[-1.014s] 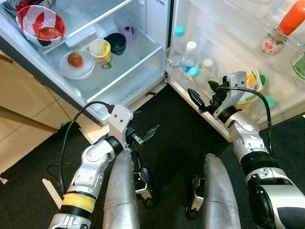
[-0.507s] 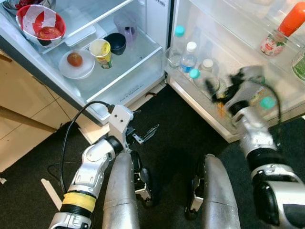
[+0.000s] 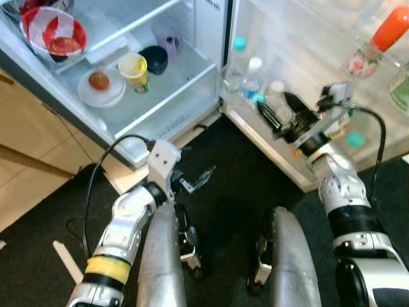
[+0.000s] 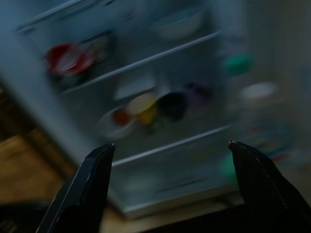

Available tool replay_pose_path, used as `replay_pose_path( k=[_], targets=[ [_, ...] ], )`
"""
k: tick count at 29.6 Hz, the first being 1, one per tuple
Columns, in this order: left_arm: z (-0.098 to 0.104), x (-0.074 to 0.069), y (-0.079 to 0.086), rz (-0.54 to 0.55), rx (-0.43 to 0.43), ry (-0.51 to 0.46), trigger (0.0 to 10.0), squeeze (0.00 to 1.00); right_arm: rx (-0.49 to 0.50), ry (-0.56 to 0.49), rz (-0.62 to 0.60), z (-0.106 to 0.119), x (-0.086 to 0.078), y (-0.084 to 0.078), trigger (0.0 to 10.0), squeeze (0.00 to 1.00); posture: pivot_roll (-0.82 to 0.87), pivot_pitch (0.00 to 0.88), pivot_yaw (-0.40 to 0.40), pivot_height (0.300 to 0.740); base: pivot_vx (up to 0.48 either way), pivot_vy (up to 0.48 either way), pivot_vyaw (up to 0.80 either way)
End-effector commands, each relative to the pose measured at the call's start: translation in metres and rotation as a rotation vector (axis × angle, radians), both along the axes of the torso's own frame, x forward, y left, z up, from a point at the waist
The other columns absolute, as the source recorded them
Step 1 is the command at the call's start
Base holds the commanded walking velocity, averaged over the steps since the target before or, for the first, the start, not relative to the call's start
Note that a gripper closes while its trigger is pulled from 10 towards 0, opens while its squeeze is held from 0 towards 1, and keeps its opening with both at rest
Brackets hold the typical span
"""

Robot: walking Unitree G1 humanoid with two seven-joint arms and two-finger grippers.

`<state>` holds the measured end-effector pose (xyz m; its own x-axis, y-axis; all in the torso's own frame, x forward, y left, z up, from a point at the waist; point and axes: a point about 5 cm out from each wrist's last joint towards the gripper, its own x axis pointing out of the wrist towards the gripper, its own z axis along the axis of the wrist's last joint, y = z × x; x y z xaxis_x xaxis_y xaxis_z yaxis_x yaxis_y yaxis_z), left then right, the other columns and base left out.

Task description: Restocking fridge

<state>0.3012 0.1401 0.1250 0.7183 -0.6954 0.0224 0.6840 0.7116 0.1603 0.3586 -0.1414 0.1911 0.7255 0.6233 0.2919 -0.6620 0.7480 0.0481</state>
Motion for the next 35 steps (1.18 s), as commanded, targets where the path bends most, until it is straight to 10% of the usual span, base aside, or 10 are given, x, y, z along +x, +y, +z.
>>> replay_pose_path(
  k=[1, 15, 16, 26, 27, 35],
  targets=[
    [-0.013, -0.005, -0.003, -0.005, 0.001, 0.041, 10.0, 0.00, -0.029, 0.070, 0.017, -0.020, -0.004, 0.002, 10.0, 0.00, 0.06, 0.371, -0.012, 0.591, 0.000, 0.000, 0.00],
    [-0.013, -0.005, -0.001, 0.003, 0.002, 0.043, 10.0, 0.00, -0.213, 0.292, 0.208, -0.078, -0.025, 0.037, 9.2, 0.00, 0.06, 0.383, -0.014, 0.591, 0.000, 0.000, 0.00],
    [-0.013, -0.005, -0.001, 0.003, 0.001, 0.043, 10.0, 0.00, -0.213, 0.306, 0.187, -0.081, -0.022, 0.039, 0.0, 0.00, 0.06, 0.391, -0.007, 0.591, 0.000, 0.000, 0.00],
    [-0.006, -0.006, 0.006, 0.020, 0.003, 0.025, 10.0, 0.00, -0.203, 0.346, -0.119, -0.071, 0.012, 0.036, 0.0, 0.00, 0.10, 0.413, 0.001, 0.591, 0.000, 0.000, 0.00],
    [-0.005, -0.006, 0.007, 0.024, 0.004, 0.022, 10.0, 0.00, -0.206, 0.341, -0.156, -0.067, 0.016, 0.033, 9.8, 0.00, 0.11, 0.417, 0.002, 0.591, 0.000, 0.000, 0.00],
    [-0.004, -0.008, 0.009, 0.027, 0.008, 0.022, 10.0, 0.00, -0.184, 0.290, -0.360, -0.043, 0.032, 0.001, 10.0, 0.00, 0.11, 0.422, 0.003, 0.591, 0.000, 0.000, 0.00]
  ],
)
